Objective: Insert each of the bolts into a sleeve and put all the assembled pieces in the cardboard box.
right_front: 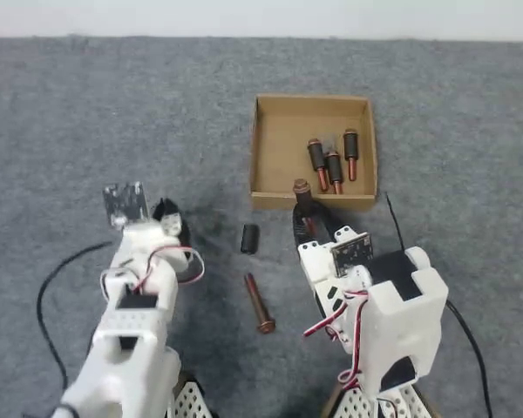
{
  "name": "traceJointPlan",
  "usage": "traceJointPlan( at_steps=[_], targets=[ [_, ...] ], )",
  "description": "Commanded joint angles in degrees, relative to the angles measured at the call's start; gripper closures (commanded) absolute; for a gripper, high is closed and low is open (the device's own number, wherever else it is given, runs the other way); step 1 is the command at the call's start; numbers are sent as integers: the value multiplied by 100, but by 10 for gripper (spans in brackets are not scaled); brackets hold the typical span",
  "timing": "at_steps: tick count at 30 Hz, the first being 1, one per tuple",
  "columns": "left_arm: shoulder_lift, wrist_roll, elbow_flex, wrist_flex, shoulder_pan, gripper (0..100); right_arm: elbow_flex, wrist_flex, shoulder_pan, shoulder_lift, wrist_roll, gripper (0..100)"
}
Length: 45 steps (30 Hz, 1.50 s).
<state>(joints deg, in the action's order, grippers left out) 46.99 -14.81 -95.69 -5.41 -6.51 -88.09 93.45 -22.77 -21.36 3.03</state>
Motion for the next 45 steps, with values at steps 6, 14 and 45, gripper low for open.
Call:
traceJointPlan(
  at_steps=[6, 14, 45],
  targets=[
    [2101, 316, 207, 2655, 35, 989, 220, 154, 699, 831, -35, 992],
    [2382, 316, -48, 2497, 97, 989, 615, 145, 1059, 945, -26, 992],
    [2382, 316, -57, 2514, 193, 989, 5327, -8919, 435, 2237, -53, 992]
  ],
)
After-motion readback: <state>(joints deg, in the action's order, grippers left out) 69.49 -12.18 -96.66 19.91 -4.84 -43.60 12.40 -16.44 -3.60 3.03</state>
